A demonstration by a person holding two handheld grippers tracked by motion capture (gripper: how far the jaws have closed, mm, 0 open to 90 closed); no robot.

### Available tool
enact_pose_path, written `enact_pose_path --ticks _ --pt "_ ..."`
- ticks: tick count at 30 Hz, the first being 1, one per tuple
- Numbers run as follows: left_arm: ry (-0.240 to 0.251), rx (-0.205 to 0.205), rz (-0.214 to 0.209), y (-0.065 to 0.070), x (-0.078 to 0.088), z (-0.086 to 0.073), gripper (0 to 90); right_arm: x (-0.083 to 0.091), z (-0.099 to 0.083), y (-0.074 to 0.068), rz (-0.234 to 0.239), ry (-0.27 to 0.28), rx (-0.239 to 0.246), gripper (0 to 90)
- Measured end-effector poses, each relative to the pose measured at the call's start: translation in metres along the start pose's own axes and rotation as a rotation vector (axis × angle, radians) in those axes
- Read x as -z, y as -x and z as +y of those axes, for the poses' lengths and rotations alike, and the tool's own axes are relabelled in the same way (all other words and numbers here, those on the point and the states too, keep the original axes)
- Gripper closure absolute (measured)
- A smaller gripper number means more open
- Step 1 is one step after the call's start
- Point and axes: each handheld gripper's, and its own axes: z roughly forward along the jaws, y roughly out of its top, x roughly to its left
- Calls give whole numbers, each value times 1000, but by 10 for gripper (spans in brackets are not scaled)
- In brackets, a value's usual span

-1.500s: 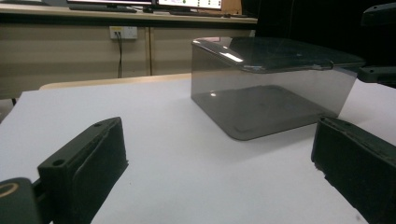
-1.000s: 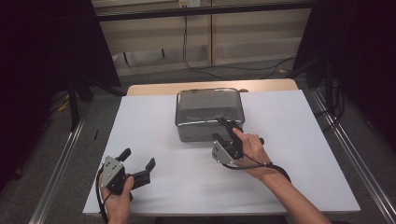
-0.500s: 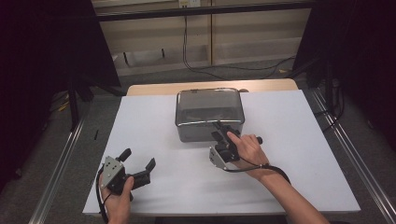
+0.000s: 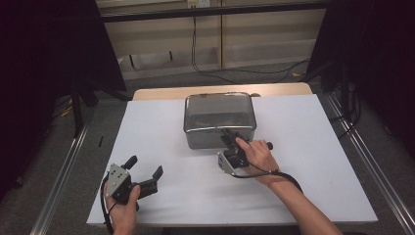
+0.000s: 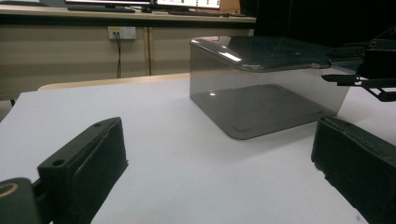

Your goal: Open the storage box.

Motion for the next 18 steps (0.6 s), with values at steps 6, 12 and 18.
enact_pose_path --ticks 6,12,18 --pt "-1 0 1 0 0 0 31 0 2 0 -6 8 -12 720" --pt "-2 -1 -3 0 -1 0 31 1 3 2 -7 8 -25 765" --pt "-3 -5 1 -1 -1 1 31 1 2 2 -8 13 -24 769"
